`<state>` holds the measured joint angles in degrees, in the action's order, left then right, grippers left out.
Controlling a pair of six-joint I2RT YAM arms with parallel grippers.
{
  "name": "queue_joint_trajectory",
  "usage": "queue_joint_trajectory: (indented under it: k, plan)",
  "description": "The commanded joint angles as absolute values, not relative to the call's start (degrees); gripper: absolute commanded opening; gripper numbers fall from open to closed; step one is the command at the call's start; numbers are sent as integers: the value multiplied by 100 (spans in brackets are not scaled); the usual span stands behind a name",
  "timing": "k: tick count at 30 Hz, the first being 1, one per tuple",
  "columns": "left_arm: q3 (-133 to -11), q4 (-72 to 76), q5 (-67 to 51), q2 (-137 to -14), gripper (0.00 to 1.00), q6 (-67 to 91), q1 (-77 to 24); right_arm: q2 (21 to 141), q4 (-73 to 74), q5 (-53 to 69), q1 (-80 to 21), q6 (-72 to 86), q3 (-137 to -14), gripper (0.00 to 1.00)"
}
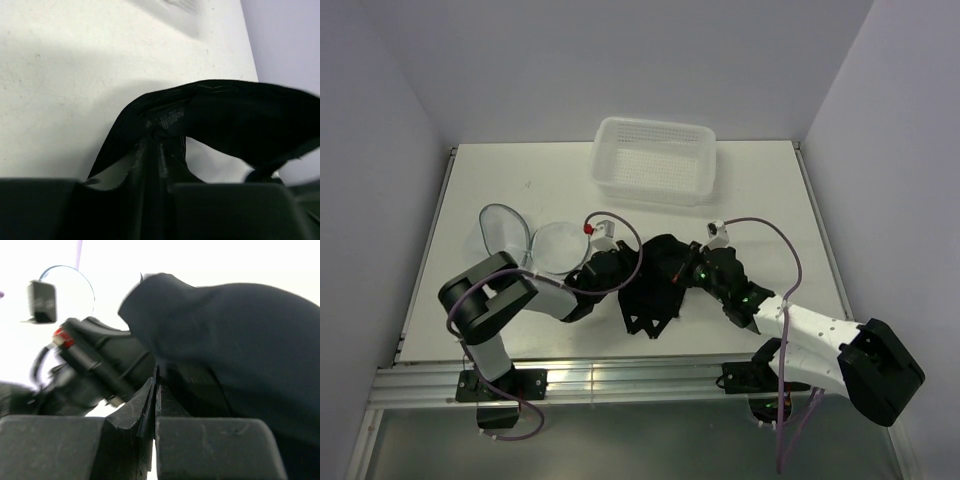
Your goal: Place the bra in the laundry bag and zip it closed
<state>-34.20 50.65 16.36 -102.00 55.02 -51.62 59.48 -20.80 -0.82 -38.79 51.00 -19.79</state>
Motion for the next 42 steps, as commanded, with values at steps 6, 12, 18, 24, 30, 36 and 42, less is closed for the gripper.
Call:
queue_joint_trajectory:
  k: [6,12,18,24,30,36,42]
  plan:
    - [-2585,5010,853,-8624,32,5230,-5159,6249,-2443,-352,-3929,4790,-2258,0]
    - [-2049,3279,1318,-7647,37,5081,-5159,6354,-2163,-334,-3937,4412,-2592,0]
    - [-1915,3463,704,-7971,65,4905,-4861,6758,-1786,-150,-4200,4219,-3040,0]
    - [-1794,4409,326,-8859,33,5421,-4843,7172,-1504,-96,-4719,4218,-3366,0]
    - [-1459,5185,299,-9167,0,5844,-4913,7225,-1573,-219,-5238,4622,-3182,0]
    - [-1398,5151,545,-8913,0,5897,-4948,7602,-1739,-53,-5423,4772,-2997,0]
    - [-1240,5045,650,-8649,19,5968,-4948,7893,-1600,272,-5423,4659,-3146,45]
